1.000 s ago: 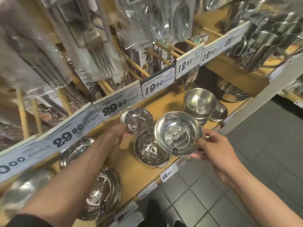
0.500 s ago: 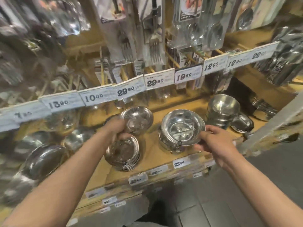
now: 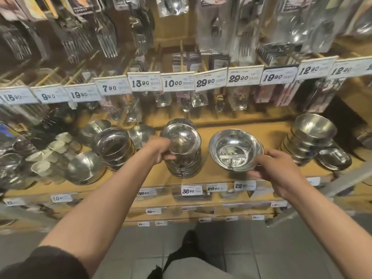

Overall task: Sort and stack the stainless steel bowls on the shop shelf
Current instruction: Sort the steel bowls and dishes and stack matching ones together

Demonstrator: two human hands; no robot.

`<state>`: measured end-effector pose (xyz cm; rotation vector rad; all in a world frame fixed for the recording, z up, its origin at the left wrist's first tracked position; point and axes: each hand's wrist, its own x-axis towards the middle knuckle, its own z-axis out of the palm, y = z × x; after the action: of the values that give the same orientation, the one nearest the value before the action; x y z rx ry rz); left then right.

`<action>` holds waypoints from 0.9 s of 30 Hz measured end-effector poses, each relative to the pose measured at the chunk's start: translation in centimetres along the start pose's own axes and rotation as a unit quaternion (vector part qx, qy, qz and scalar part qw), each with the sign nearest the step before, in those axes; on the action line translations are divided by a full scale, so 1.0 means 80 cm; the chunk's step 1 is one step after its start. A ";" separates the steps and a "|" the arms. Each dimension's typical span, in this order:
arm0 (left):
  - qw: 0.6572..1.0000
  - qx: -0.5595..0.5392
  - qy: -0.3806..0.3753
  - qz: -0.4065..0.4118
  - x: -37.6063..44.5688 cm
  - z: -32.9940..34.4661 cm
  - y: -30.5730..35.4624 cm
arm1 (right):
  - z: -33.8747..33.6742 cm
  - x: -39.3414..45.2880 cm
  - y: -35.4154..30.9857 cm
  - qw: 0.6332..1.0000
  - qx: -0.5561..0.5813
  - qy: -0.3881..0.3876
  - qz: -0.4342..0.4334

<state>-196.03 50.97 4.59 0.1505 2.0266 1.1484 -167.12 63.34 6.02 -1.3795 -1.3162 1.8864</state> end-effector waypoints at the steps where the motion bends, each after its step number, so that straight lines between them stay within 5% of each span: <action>1: 1.000 0.008 0.002 -0.004 0.001 -0.002 -0.002 | 0.002 -0.001 0.000 1.000 0.002 -0.004 0.001; 10: 0.994 0.094 0.055 -0.016 0.020 0.006 -0.030 | 0.022 0.003 -0.007 1.000 -0.003 -0.022 0.009; 27: 0.997 0.011 0.080 -0.006 0.025 0.009 -0.053 | 0.057 0.021 -0.012 0.999 -0.026 -0.034 0.004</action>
<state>-195.85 49.89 -0.03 0.0589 2.1779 1.1637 -172.09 63.14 6.23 -1.3581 -1.4031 1.9326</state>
